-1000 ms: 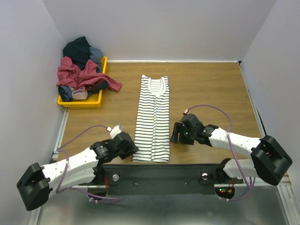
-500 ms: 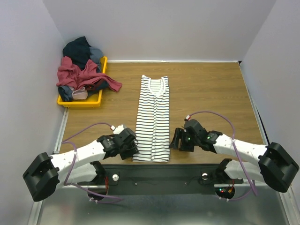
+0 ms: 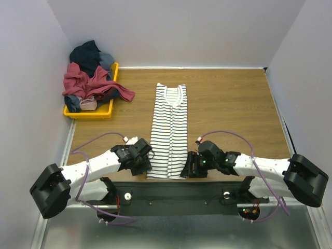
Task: Fold and stack the tank tops
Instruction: Fold the tank top
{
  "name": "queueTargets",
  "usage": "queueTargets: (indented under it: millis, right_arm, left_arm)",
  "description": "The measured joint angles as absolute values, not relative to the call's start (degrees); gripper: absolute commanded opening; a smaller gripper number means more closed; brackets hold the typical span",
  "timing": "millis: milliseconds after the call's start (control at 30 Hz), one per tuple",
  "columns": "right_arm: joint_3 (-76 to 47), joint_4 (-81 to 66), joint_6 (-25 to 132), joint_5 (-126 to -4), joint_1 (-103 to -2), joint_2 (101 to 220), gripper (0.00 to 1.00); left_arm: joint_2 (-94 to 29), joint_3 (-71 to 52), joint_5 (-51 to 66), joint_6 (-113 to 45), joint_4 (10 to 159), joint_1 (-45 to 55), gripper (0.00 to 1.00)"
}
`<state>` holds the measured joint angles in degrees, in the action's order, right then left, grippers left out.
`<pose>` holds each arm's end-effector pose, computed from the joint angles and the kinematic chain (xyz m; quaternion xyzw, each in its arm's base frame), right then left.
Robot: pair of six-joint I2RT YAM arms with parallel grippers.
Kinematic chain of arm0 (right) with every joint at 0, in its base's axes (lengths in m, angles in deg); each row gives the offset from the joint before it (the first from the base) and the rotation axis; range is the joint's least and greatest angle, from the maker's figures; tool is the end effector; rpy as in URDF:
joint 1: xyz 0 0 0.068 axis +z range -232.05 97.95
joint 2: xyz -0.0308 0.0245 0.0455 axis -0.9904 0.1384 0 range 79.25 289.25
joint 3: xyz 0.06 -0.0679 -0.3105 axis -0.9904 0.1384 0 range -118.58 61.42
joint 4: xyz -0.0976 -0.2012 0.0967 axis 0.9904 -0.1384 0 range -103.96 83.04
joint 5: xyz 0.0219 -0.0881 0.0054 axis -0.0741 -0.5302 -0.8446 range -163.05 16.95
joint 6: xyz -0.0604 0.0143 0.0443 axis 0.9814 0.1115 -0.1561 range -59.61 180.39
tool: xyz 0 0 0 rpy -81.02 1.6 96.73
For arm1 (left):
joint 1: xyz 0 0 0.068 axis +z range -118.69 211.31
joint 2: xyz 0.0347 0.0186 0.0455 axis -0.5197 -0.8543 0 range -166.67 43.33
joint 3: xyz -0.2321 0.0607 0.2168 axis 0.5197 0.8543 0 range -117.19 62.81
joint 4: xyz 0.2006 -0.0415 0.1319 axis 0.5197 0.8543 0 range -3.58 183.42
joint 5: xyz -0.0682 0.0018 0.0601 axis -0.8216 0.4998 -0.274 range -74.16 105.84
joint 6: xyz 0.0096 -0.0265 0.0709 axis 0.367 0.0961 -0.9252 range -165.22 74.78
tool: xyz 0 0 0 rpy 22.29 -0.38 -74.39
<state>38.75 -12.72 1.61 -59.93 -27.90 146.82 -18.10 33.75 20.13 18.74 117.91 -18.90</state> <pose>0.0986 0.1615 0.1828 -0.0006 0.9363 0.3382 0.0951 0.1015 -0.1142 0.1964 -0.1250 0.9654 -0.1699 0.1534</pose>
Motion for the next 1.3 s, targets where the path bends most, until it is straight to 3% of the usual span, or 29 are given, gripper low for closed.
queueTargets:
  millis: [100, 200, 433, 600, 833, 1067, 1300]
  right_arm:
    - [39.6, -11.0, -0.1, -59.9, -26.6, 147.0, 0.62]
    - [40.6, -8.8, -2.2, -59.9, -25.0, 148.0, 0.59]
    - [41.0, -7.9, -5.4, -60.6, -24.6, 148.3, 0.59]
    - [40.4, -7.8, -7.0, -61.2, -24.4, 149.3, 0.57]
    - [40.1, -8.5, -7.8, -62.7, -24.1, 149.7, 0.47]
    - [37.1, -13.8, -6.4, -67.0, -23.5, 150.1, 0.35]
    - [33.3, -20.2, -3.5, -72.6, -23.5, 151.2, 0.29]
  left_arm:
    - [-18.6, 33.6, 20.0, 17.5, 118.3, -18.2, 0.5]
    - [-18.9, 33.6, 19.5, 16.4, 118.5, -17.7, 0.39]
    - [-18.9, 34.4, 16.2, 14.7, 116.9, -17.2, 0.36]
    - [-17.7, 35.5, 14.4, 14.0, 115.8, -17.2, 0.39]
    - [-16.1, 36.0, 13.1, 13.4, 115.8, -17.1, 0.53]
    - [-15.4, 36.1, 12.7, 12.8, 115.8, -17.1, 0.55]
    - [-14.1, 37.9, 10.6, 12.2, 113.6, -17.0, 0.55]
